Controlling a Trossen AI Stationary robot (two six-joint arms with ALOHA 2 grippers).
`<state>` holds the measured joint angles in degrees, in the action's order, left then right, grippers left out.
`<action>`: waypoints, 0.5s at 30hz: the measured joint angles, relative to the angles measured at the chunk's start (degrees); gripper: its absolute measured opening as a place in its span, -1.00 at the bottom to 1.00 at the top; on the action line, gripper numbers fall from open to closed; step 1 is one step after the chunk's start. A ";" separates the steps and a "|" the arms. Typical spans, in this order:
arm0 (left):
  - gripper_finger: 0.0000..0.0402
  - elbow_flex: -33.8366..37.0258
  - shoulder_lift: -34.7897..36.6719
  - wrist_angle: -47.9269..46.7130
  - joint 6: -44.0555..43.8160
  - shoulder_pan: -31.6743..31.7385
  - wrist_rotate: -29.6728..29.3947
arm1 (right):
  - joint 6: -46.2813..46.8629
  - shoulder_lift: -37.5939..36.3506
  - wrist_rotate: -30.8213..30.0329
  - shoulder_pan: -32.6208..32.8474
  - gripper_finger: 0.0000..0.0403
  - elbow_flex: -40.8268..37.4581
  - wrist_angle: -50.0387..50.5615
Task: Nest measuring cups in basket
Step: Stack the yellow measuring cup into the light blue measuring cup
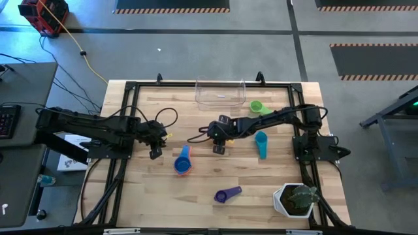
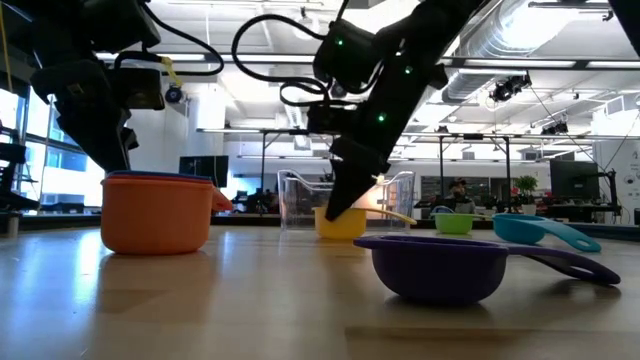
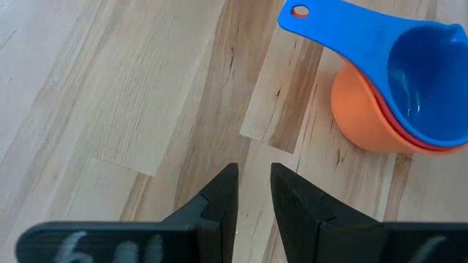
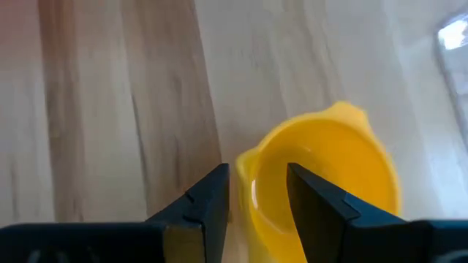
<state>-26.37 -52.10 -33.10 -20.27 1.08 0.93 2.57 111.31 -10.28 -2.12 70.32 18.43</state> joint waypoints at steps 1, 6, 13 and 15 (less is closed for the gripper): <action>-0.63 0.00 0.00 0.01 0.00 0.00 -0.02 | 0.00 0.00 -0.94 0.17 -0.36 0.00 -0.24; -0.63 0.00 0.00 0.00 -0.02 0.00 -0.07 | -0.22 0.00 -1.44 0.26 -0.50 0.57 -0.26; -0.63 0.00 0.00 0.02 -0.04 0.00 -0.09 | -0.12 0.00 -1.32 -0.14 -0.93 0.59 -0.10; -0.63 0.00 0.00 0.00 -0.06 0.00 -0.09 | -0.06 0.00 -1.51 -0.14 -0.97 0.59 -0.17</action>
<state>-26.37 -52.10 -33.10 -20.33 1.08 0.84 2.51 111.31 -11.79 -2.26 70.91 18.26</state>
